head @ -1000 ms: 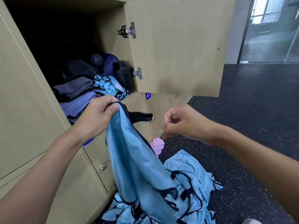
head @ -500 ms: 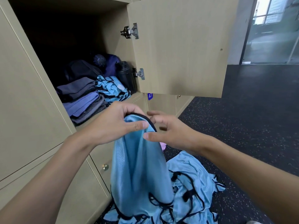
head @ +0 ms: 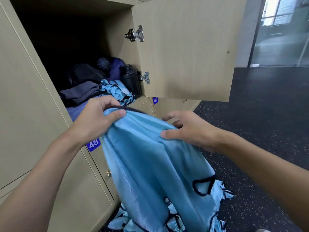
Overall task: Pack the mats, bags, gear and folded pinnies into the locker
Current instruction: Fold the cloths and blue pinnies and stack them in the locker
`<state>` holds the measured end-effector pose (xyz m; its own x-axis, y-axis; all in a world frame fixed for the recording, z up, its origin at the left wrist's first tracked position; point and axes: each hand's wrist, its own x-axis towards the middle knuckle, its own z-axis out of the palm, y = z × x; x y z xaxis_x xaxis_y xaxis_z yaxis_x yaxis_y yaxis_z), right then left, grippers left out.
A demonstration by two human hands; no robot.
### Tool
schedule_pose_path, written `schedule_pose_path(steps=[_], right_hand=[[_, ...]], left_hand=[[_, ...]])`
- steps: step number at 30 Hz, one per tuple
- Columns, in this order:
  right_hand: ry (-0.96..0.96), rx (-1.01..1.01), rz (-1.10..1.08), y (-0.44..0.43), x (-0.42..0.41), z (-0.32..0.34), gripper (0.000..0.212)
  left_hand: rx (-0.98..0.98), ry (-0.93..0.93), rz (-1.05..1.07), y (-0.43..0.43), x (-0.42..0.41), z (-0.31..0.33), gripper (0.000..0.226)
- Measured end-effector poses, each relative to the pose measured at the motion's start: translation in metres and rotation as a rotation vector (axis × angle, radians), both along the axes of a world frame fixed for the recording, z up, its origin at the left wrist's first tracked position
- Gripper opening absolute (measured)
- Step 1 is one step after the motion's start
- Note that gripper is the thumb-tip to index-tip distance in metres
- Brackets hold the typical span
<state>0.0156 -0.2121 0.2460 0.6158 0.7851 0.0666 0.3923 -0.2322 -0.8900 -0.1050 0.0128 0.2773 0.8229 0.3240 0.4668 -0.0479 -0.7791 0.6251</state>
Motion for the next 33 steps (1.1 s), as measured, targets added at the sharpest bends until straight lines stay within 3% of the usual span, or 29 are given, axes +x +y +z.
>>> schedule_pose_path(steps=[3, 7, 11, 14, 20, 25, 27, 30, 33], right_hand=[[-0.062, 0.032, 0.001, -0.001, 0.0, 0.004, 0.01], [-0.099, 0.045, 0.039, 0.007, -0.009, 0.005, 0.012], [-0.118, 0.069, 0.109, 0.014, -0.016, 0.003, 0.013], [-0.086, 0.073, 0.121, 0.007, -0.01, 0.003, 0.012], [0.022, -0.001, 0.099, -0.018, 0.009, 0.011, 0.011], [-0.041, -0.029, 0.011, -0.027, 0.014, 0.017, 0.029], [-0.089, 0.003, 0.018, -0.021, 0.007, 0.021, 0.024], [-0.154, 0.008, 0.105, -0.01, -0.007, 0.024, 0.014], [-0.176, -0.002, 0.14, -0.005, -0.012, 0.022, 0.015]], left_hand=[[0.033, 0.143, 0.037, 0.01, -0.002, -0.006, 0.014], [-0.197, 0.38, -0.343, -0.025, -0.002, -0.016, 0.066], [-0.327, 0.46, -0.556, -0.045, 0.009, -0.029, 0.043], [-0.318, 0.459, -0.482, -0.038, 0.008, -0.028, 0.031], [-0.256, 0.23, -0.285, -0.016, 0.0, -0.017, 0.027], [-0.129, 0.266, -0.131, 0.003, -0.005, -0.017, 0.022], [-0.182, 0.357, -0.245, -0.011, -0.004, -0.018, 0.013], [-0.331, 0.495, -0.443, -0.039, 0.002, -0.025, 0.051], [-0.318, 0.486, -0.54, -0.053, 0.008, -0.032, 0.027]])
